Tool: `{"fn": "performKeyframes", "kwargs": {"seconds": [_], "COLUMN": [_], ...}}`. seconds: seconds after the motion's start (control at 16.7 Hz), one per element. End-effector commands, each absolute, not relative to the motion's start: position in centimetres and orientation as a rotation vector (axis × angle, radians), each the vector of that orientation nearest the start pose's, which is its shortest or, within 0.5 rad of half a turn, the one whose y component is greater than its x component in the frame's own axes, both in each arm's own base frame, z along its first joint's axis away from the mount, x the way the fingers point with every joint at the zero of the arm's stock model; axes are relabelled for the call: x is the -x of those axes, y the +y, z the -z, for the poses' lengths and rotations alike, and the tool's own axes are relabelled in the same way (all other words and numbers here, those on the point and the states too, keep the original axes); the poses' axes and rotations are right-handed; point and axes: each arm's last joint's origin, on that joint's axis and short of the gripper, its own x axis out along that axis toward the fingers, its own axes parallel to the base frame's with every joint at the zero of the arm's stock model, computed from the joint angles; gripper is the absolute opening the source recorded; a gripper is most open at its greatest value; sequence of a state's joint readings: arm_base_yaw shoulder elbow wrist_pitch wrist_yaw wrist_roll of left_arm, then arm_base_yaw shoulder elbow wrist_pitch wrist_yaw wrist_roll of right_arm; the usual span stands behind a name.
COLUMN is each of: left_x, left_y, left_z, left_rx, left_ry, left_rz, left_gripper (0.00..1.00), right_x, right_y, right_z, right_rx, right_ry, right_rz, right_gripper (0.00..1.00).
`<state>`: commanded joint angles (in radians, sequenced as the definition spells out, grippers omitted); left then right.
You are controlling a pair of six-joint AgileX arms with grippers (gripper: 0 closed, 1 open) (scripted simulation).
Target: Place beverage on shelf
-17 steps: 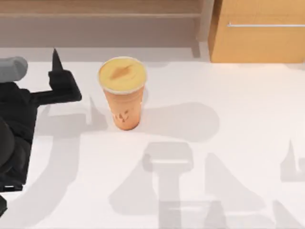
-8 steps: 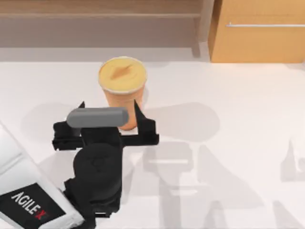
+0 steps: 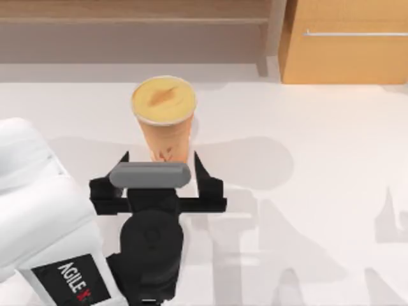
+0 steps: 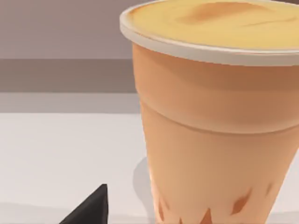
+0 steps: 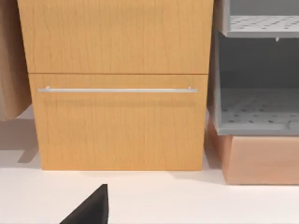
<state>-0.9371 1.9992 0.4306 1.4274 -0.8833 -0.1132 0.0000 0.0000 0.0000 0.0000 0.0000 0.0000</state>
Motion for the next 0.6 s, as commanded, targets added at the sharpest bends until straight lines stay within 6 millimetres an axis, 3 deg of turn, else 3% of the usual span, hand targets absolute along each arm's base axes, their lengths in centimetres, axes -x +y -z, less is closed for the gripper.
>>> {"fn": "performKeyframes", "kwargs": {"seconds": [0.24, 0.6], "left_x": [-19.8, -25.6], "left_y": [-21.3, -21.5], "left_z": [-8.1, -7.5], "left_rx": [0.01, 0.01], "left_ry": [0.1, 0.1], "left_rz": [0.026, 0.027], "left_gripper": [1.0, 1.0], "right_x": [-10.6, -10.6], "right_y": [-0.1, -0.1], "right_z": [-16.0, -16.0], "right_rx": [0.0, 0.0], "right_ry": [0.0, 0.0], "right_rz": [0.0, 0.0], "right_gripper": [1.0, 1.0]}}
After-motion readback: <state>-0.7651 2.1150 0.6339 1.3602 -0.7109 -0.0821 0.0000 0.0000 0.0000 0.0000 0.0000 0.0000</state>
